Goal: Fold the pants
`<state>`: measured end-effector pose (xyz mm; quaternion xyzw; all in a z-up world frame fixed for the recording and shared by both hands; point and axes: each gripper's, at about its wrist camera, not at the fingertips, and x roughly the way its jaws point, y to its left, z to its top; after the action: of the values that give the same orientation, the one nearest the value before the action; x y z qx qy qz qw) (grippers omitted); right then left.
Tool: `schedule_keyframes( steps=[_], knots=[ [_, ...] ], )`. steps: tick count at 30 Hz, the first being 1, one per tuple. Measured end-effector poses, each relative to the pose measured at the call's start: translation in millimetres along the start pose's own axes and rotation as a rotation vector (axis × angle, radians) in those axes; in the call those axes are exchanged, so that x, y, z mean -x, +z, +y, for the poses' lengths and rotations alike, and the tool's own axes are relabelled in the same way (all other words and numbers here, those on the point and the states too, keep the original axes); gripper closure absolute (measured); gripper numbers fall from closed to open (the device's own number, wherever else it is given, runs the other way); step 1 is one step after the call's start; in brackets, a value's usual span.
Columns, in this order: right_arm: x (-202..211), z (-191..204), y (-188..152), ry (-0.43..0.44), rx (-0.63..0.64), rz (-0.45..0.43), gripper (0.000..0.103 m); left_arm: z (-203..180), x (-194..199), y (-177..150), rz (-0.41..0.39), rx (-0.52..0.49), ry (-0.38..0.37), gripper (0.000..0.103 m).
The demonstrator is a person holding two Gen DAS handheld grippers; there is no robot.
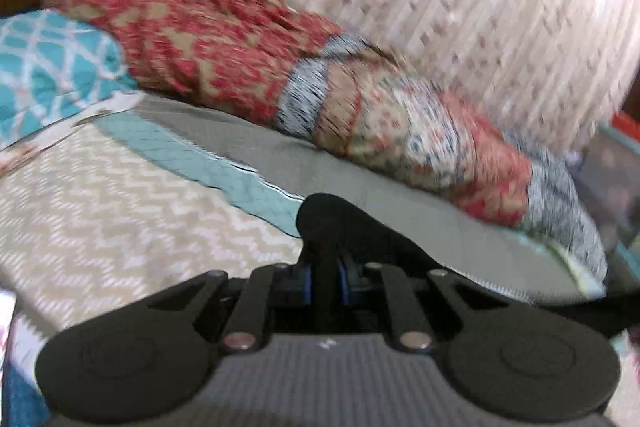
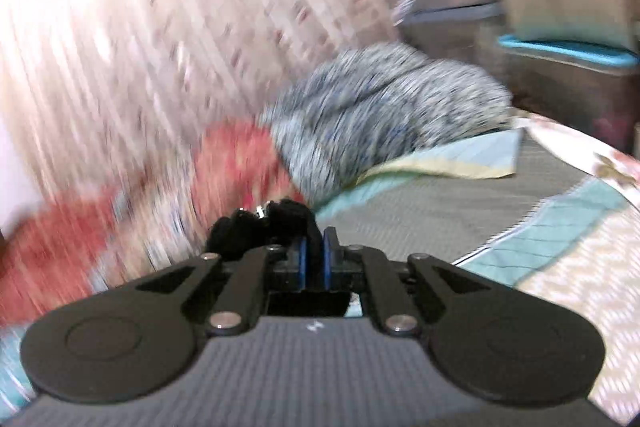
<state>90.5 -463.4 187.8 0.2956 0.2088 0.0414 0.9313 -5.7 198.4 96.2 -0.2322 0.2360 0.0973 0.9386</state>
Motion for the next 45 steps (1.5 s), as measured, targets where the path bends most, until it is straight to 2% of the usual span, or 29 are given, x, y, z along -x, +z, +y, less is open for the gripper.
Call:
schedule_keyframes(
  steps=[3, 6, 7, 10, 11, 15, 18, 23, 27, 28, 29, 31, 34, 37, 41, 45],
  knots=[
    [46, -23, 14, -0.010, -0.110, -0.052, 0.092, 21, 24, -6, -0.013, 0.094, -0.001, 0.092],
    [45, -44, 7, -0.130, -0.152, -0.049, 0.091, 30, 30, -16, 0.027, 0.108, 0.022, 0.092],
    [36, -55, 3, -0.182, -0.180, -0.037, 0.087, 32, 31, -20, 0.040, 0.100, 0.038, 0.092],
    [20, -94, -24, -0.386, -0.193, 0.033, 0.057, 35, 30, -27, 0.083, 0.122, 0.056, 0.092],
    [19, -103, -35, -0.437, -0.204, 0.044, 0.057, 35, 32, -29, 0.087, 0.131, 0.049, 0.092],
    [27, -120, -72, -0.418, -0.177, 0.105, 0.057, 26, 40, -31, 0.074, 0.066, 0.061, 0.092],
    [17, -122, -93, -0.402, -0.149, 0.187, 0.057, 24, 41, -31, 0.079, 0.067, 0.063, 0.092],
    [-7, -137, -122, -0.393, -0.228, 0.271, 0.057, 22, 39, -34, 0.082, 0.076, 0.074, 0.092],
    [-27, -150, -137, -0.303, -0.366, 0.296, 0.058, 21, 42, -31, 0.082, 0.074, 0.072, 0.092],
    [-30, -151, -139, -0.281, -0.390, 0.299, 0.072, 21, 43, -31, 0.081, 0.075, 0.070, 0.092],
    [-32, -149, -139, -0.280, -0.400, 0.305, 0.095, 21, 43, -30, 0.079, 0.073, 0.070, 0.092],
    [-22, -144, -126, -0.268, -0.420, 0.253, 0.096, 21, 45, -28, 0.075, 0.072, 0.070, 0.092],
    [10, -131, -95, -0.183, -0.475, 0.090, 0.096, 22, 45, -22, 0.065, 0.094, 0.050, 0.092],
    [22, -113, -55, -0.174, -0.428, -0.023, 0.096, 23, 31, -14, 0.074, 0.126, 0.001, 0.092],
    [-15, -84, -20, -0.185, -0.344, -0.037, 0.096, 10, 0, -3, 0.047, 0.129, -0.022, 0.092],
    [-77, -66, -16, -0.253, -0.289, -0.040, 0.096, -5, -44, 4, 0.043, 0.131, -0.025, 0.092]
  ],
)
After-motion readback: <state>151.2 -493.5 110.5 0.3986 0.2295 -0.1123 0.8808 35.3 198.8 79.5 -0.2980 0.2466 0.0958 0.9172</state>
